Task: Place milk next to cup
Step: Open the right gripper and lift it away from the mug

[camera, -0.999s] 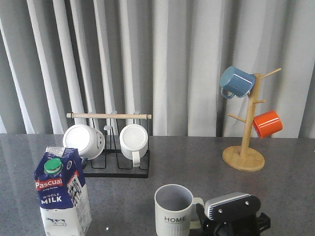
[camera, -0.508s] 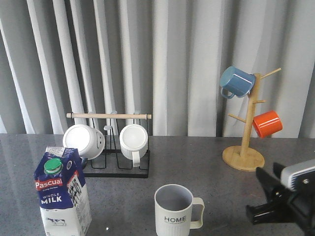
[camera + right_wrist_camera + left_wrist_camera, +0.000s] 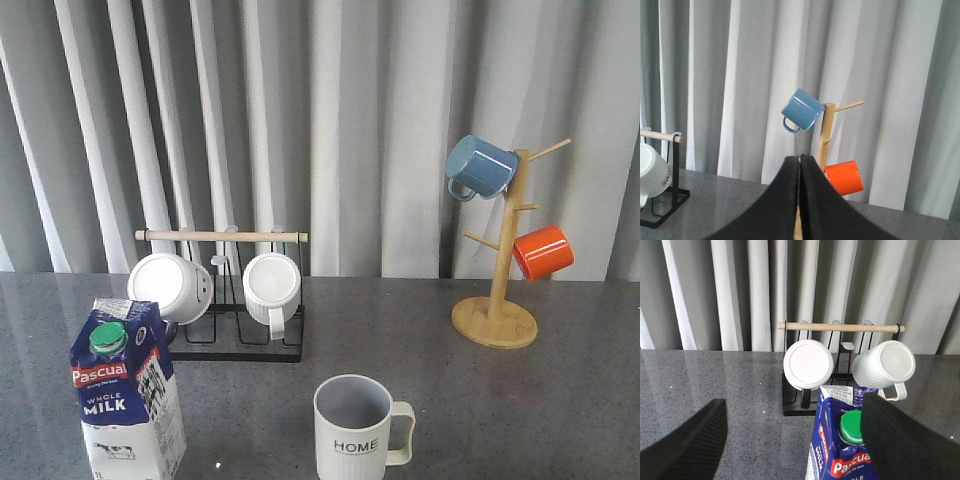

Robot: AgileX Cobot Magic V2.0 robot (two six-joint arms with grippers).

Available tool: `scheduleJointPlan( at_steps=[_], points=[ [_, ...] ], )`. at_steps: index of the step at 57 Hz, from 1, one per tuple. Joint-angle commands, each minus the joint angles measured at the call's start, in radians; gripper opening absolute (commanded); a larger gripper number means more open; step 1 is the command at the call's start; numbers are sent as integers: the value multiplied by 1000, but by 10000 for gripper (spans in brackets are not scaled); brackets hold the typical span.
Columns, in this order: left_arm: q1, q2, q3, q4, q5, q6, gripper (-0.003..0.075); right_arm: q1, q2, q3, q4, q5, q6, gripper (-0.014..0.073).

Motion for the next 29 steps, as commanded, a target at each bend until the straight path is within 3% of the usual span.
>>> scheduleJointPlan(
  at_steps=[1, 29],
  points=[
    [-5, -1, -33, -8, -71, -11, 520, -6, -23, -33, -15, -37, 6, -8],
    [-5, -1, -33, -8, -71, -11, 520, -6, -37, -33, -10, -58, -20, -8]
  ],
)
